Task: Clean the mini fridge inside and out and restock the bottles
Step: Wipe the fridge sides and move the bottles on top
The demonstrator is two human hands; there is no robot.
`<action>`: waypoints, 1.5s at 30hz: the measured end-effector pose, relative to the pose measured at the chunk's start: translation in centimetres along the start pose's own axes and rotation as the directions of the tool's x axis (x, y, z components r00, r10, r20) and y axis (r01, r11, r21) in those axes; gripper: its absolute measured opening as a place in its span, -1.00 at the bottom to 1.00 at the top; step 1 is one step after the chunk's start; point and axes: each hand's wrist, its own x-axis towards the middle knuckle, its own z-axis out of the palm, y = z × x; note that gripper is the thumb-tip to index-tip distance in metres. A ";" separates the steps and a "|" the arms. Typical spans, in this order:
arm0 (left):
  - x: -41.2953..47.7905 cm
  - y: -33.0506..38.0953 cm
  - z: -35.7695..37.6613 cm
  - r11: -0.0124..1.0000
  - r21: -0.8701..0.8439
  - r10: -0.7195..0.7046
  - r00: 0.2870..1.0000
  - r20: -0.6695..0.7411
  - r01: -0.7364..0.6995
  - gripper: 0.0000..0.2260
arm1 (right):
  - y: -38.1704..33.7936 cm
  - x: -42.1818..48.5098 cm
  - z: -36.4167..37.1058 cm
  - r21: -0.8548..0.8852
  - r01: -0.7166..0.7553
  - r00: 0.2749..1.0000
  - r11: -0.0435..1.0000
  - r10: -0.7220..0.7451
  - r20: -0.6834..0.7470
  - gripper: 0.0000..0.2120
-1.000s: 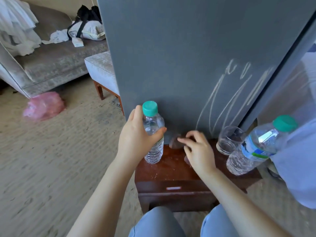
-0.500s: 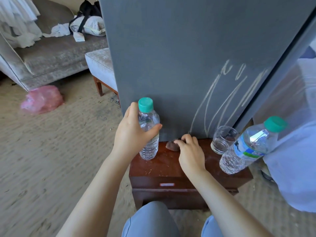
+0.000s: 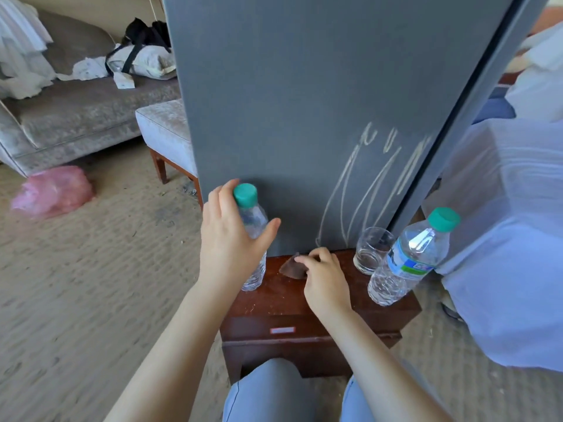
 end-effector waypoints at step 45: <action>0.2 6.5 5.2 0.976 -0.123 -0.155 0.968 0.198 0.182 -0.44 | 3.5 4.9 -18.9 0.001 0.235 0.511 0.972 -0.123 -0.850 -0.68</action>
